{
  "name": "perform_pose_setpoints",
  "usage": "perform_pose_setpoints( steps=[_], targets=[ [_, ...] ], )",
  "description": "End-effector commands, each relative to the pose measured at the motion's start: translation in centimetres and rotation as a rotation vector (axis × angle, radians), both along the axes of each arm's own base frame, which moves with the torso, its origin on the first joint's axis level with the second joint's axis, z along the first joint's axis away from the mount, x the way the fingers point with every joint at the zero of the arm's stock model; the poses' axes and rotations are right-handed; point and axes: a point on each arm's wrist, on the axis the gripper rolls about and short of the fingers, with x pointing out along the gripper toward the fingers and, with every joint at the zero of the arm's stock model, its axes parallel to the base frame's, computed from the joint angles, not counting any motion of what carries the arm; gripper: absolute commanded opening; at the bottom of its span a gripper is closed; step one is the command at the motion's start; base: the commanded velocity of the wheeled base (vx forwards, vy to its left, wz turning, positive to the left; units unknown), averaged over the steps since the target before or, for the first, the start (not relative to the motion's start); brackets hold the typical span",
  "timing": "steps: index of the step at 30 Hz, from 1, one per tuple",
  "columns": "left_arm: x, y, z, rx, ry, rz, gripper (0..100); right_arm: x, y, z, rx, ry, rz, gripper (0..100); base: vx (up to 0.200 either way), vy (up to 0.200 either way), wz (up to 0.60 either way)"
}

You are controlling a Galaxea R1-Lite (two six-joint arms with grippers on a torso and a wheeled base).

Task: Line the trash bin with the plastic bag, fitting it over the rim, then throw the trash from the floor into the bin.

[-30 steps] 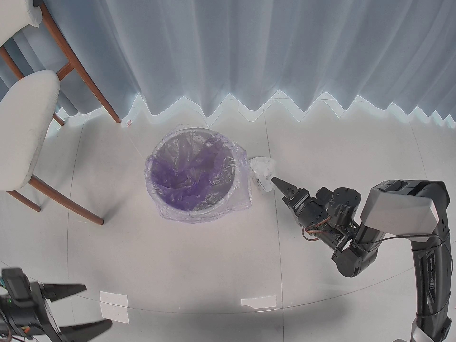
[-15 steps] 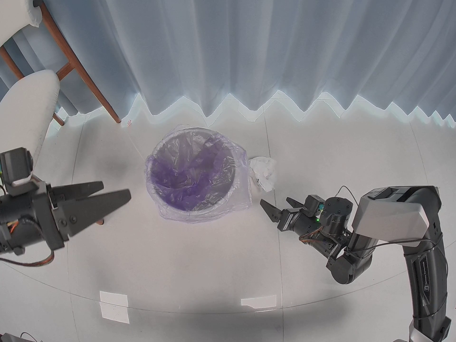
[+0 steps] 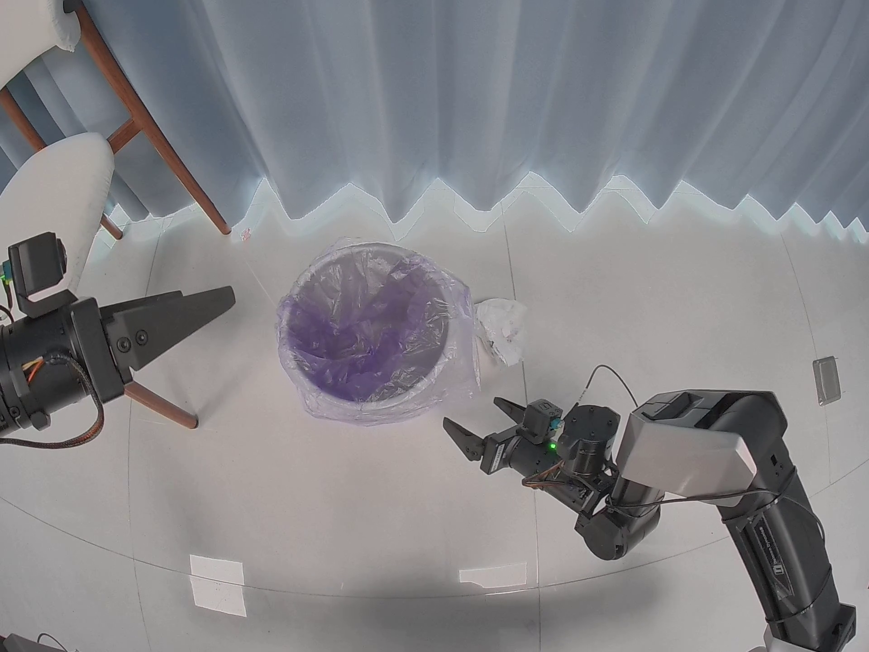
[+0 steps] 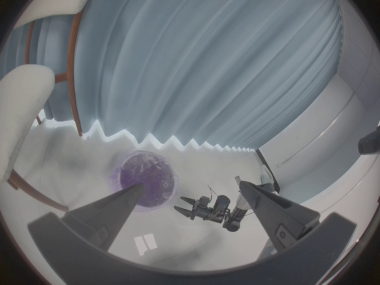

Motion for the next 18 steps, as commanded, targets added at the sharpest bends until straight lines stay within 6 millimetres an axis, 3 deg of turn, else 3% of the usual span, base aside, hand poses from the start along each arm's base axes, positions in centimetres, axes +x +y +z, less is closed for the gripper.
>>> perform_pose_setpoints(
  steps=[1, 11, 18],
  targets=[
    [0.0, 0.2, -0.1, 0.016, -0.011, 0.003, 100, 1.1, 1.6, -1.6, 0.011, -0.006, 0.026, 100, 0.0, 0.0, 0.0],
    [-0.2, 0.2, -0.4, 0.024, -0.007, -0.002, 100, 4.2, 3.1, -0.1, 0.021, -0.007, 0.012, 100, 0.0, 0.0, 0.0],
    [-0.2, 0.2, -0.5, 0.028, -0.009, -0.002, 100, 5.1, 3.3, 0.2, 0.051, -0.009, 0.006, 100, 0.0, 0.0, 0.0]
  ],
)
